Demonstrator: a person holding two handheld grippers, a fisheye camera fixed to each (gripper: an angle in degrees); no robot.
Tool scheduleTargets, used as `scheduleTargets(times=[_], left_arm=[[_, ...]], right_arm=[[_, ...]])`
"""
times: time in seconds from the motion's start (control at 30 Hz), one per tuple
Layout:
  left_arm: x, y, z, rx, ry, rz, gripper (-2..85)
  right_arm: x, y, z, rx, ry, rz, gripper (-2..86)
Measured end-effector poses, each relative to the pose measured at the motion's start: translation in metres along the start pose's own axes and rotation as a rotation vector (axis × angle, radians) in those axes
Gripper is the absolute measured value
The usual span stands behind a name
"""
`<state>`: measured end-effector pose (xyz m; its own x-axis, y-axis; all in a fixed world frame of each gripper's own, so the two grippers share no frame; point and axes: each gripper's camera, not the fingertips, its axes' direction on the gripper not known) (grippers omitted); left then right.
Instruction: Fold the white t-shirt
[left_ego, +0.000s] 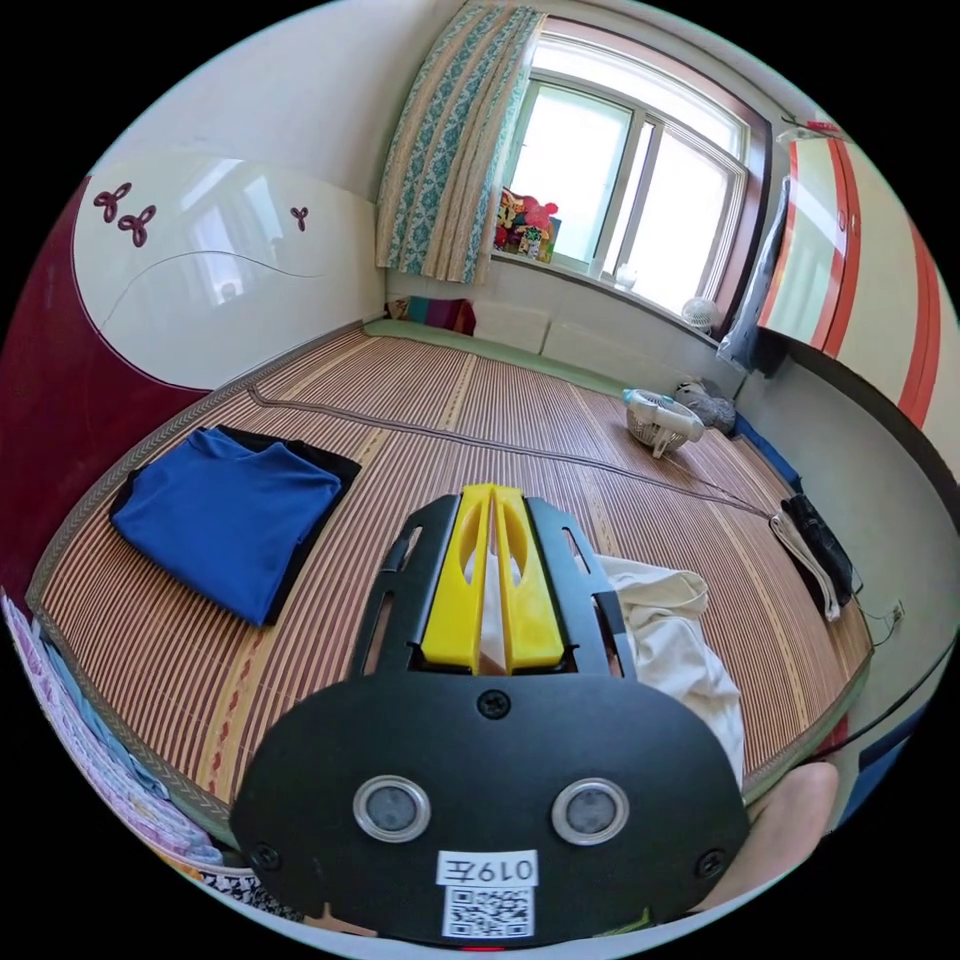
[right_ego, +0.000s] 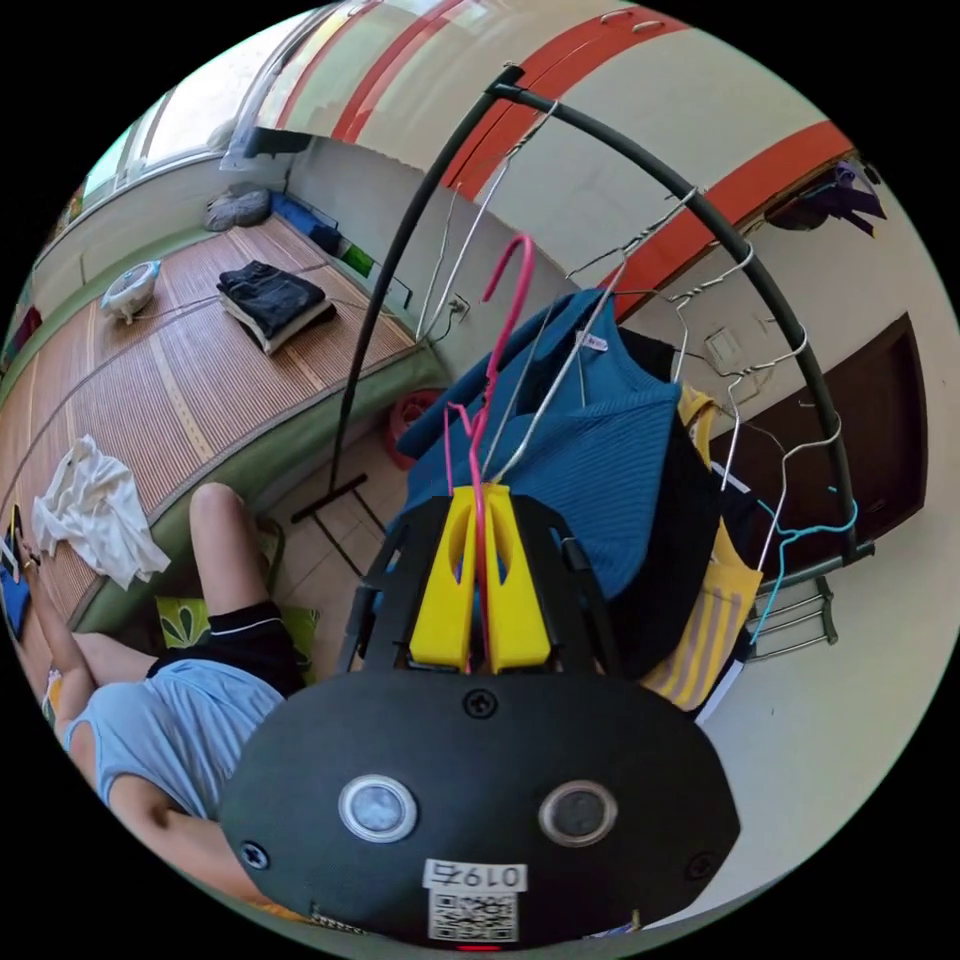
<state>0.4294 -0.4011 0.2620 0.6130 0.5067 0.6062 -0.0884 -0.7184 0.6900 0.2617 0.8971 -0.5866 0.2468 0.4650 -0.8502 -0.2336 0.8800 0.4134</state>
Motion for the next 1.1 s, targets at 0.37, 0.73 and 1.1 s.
scheduleTargets(times=[0.37, 0.73, 1.1], left_arm=[[0.006, 0.007, -0.002, -0.004, 0.023, 0.018, 1.1], [0.008, 0.009, 0.003, -0.022, 0.073, -0.013, 1.0], [0.022, 0.017, 0.001, -0.031, 0.055, 0.035, 1.1]], right_arm=[[0.013, -0.004, -0.001, -0.048, -0.047, 0.035, -0.9], [0.013, 0.066, -0.01, -0.023, -0.086, 0.02, -0.9], [0.098, 0.007, -0.006, -0.042, -0.075, 0.222, -0.9]])
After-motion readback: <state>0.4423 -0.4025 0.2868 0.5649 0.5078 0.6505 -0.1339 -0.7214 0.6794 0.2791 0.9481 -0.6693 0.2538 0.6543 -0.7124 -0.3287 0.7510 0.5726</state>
